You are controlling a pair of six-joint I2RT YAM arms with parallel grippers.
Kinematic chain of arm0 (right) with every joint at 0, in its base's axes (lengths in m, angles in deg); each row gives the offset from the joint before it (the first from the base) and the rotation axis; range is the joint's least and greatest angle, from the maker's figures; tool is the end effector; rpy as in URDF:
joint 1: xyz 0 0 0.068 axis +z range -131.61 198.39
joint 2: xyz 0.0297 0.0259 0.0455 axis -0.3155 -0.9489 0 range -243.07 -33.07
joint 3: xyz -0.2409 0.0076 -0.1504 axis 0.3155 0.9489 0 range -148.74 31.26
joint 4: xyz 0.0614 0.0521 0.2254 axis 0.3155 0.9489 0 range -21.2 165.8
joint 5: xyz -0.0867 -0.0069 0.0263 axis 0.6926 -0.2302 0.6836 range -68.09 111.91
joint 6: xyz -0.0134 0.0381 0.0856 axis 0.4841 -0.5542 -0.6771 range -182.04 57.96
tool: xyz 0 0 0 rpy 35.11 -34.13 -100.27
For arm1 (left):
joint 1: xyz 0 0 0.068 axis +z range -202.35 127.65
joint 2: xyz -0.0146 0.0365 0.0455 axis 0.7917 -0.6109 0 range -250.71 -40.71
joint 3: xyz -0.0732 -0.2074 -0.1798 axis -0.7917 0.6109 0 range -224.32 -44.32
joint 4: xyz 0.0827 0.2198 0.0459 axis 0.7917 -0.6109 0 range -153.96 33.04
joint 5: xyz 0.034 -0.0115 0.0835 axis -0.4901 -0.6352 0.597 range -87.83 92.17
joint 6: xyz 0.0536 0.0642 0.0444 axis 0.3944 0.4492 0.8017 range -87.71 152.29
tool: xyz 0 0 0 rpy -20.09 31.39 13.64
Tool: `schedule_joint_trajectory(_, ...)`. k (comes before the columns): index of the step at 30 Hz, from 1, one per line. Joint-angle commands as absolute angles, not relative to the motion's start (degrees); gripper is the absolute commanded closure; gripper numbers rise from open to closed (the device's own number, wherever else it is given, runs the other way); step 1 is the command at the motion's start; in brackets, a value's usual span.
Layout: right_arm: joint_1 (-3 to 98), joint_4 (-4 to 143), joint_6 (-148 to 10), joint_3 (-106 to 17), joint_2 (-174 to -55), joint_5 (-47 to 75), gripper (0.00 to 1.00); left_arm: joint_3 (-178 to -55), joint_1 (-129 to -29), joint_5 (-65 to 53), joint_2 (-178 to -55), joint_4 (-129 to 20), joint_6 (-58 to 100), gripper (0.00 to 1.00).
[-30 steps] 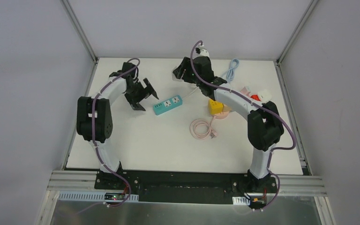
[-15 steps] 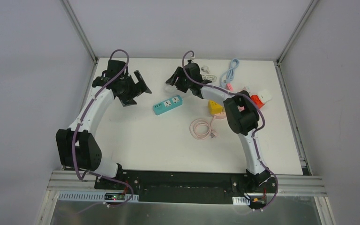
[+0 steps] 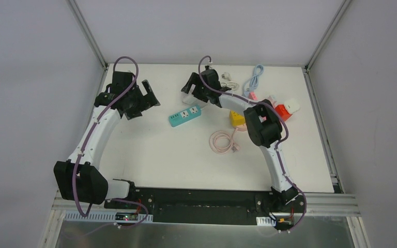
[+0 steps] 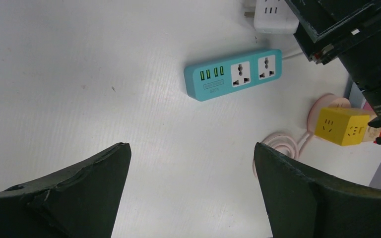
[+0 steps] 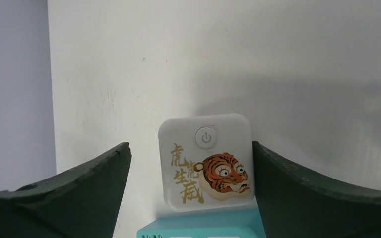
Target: Pull the plug off the socket
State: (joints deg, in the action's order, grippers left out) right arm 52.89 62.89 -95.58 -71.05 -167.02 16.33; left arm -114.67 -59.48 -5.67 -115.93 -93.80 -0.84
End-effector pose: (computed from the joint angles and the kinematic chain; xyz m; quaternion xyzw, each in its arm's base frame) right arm 0.4687 0.3323 0.1778 -0.0330 0.8456 0.3314 0.4172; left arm 0.2899 -0.0481 0.3153 -0.1775 0.8934 -0.1990 0.3617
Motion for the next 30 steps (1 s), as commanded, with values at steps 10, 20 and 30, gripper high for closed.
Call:
schedule_joint_trajectory(10,52.2,74.9,-82.4,-78.6,-155.1,27.3,0.04,-120.5,-59.3,-2.8,-114.3,-97.3,6.2,0.01)
schedule_joint_trajectory(20,47.3,89.9,-80.1,-66.1,-134.3,38.7,0.06,-127.7,-57.7,-24.8,-118.3,-96.4,9.3,0.04)
schedule_joint_trajectory(30,39.6,109.4,-89.8,-52.2,-118.9,43.4,0.07,-124.0,-71.1,-30.0,-122.5,-81.3,1.6,0.03)
